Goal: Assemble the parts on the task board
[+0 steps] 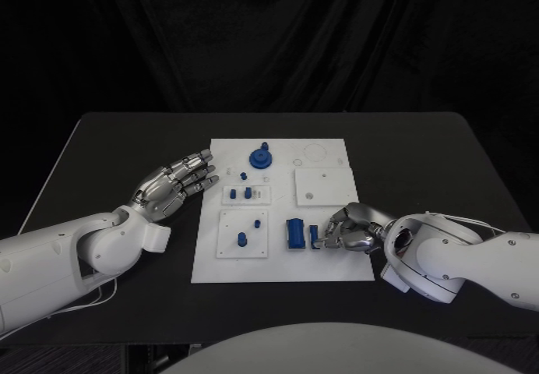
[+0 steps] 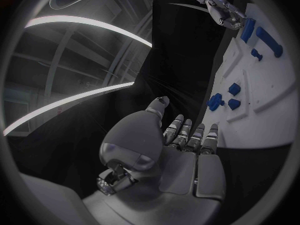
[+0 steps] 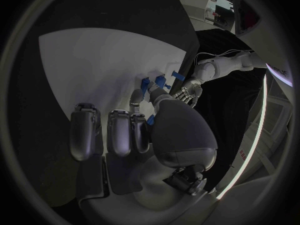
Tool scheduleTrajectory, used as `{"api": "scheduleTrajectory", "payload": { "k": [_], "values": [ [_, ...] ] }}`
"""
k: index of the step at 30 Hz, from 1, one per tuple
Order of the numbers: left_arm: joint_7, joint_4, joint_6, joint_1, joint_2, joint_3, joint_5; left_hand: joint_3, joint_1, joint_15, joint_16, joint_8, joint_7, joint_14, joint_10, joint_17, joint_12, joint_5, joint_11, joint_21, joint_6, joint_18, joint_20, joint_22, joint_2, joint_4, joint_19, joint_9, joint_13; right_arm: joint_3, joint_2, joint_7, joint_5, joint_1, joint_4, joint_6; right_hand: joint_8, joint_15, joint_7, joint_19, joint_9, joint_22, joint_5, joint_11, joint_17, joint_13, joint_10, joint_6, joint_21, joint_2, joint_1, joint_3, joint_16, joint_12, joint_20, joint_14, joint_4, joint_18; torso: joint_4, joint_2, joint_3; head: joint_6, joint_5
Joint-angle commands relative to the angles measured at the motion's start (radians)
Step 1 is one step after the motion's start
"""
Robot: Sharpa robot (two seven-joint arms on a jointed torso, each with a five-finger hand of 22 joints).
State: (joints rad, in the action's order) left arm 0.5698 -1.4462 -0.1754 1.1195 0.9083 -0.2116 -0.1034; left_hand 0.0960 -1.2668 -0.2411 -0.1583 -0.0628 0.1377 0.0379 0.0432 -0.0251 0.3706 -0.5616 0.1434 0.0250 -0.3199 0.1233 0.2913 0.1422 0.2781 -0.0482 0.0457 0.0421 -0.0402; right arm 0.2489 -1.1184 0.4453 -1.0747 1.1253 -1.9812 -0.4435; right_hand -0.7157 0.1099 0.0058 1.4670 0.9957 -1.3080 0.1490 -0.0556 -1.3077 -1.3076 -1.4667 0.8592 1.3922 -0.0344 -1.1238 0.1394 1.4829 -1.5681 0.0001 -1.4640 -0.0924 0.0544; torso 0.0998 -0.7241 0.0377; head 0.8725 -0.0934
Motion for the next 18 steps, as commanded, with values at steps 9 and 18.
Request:
{"api": "scheduleTrajectory", "payload": {
  "k": [9,18],
  "values": [
    [0.009,0.0,-0.019,-0.003,-0.002,0.001,0.001,-0.006,0.007,0.0,-0.004,-0.005,0.008,-0.005,-0.002,-0.001,0.004,-0.004,-0.005,0.005,-0.002,-0.006,-0.003,-0.001,0.0,-0.003,0.005,0.001,-0.002,0.0,0.004,0.026,-0.022,-0.002,0.003,0.043,-0.011,0.009,0.0,0.041,0.008,-0.203,-0.013,-0.005,-0.006,-0.263,-0.104,-0.012,-0.003,-0.003,-0.002,-0.01,0.0,-0.003,-0.006,-0.064,-0.002,-0.009,-0.0006,0.001,0.0008,0.0,0.001],
    [0.008,0.0,-0.021,-0.003,-0.002,0.001,0.001,-0.008,0.008,-0.002,-0.006,-0.005,0.008,-0.004,-0.001,-0.001,0.004,-0.005,-0.004,0.005,-0.001,-0.006,-0.002,-0.001,0.0,-0.004,0.005,0.001,-0.002,0.0,0.011,0.029,-0.022,-0.002,0.01,0.043,-0.017,0.01,-0.002,0.04,0.015,-0.203,-0.008,-0.007,-0.005,-0.263,-0.104,-0.017,-0.003,0.001,-0.014,-0.01,-0.001,-0.003,-0.007,-0.064,0.003,-0.009,-0.0005,0.001,0.0006,0.0,0.001]
  ]
}}
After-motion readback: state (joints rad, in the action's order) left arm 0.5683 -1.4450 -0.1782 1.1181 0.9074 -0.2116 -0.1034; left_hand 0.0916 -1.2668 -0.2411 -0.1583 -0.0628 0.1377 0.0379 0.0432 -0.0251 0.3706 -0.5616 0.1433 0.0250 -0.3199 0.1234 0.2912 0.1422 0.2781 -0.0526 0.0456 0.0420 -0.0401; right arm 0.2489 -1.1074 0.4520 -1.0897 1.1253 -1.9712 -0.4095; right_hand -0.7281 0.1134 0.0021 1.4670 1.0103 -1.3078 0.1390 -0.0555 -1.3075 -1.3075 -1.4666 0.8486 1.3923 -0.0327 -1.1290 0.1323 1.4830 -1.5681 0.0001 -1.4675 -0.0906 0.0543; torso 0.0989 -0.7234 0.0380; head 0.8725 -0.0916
